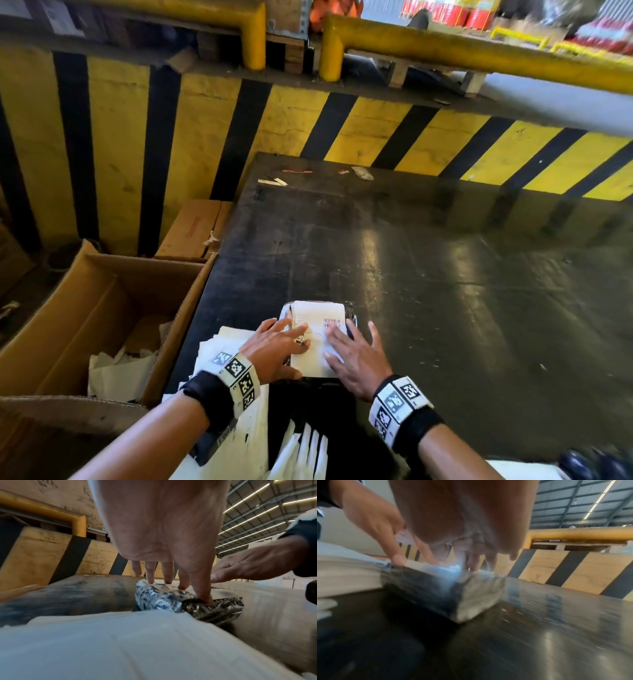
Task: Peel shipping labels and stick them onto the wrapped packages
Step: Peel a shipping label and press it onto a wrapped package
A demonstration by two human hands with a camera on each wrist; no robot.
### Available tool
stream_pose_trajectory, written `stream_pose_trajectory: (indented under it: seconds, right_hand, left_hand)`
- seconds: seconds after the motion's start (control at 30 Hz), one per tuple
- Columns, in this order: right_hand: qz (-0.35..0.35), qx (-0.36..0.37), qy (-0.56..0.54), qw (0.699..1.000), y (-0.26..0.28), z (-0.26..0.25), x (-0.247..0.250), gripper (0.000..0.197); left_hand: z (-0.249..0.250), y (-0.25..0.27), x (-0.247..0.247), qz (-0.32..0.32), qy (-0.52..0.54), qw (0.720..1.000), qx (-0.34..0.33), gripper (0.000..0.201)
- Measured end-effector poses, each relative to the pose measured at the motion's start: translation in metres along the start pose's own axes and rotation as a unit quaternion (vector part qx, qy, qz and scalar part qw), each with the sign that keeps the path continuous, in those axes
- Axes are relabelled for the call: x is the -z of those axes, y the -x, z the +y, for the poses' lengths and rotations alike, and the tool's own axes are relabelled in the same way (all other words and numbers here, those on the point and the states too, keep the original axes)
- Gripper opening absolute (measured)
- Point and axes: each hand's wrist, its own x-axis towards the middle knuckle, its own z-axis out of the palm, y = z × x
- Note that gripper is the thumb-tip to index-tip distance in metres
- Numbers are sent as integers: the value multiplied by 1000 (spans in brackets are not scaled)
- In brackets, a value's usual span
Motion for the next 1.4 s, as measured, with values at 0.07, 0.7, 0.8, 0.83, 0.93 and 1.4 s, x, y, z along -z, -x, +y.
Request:
stream_pose_trajectory:
  seconds: [0.07,0.7,0.8,0.83,0.93,1.4]
  right_hand:
    - [12,-10,6,1000,7,8,-4,103]
    - [35,-68,8,997,46,-9,-11,120]
    - [29,-79,22,996,48,-36,-15,83]
    - [12,-86,29,996,51,-42,-22,68]
    - [42,-85,30,995,62,-40,-45,68]
    - [78,-44,39,995,78,-43,-50,73]
  left_hand:
    - [-1,2,0,-4,13,1000,4,59]
    - [-2,2,-6,12,51,998,23,62]
    - [-1,2,-7,18,47,998,29,62]
    - [0,2,-7,18,45,998,29,62]
    - [3,5,-6,11,43,999,30,63]
    - [8,13,-12,29,35,998,50,58]
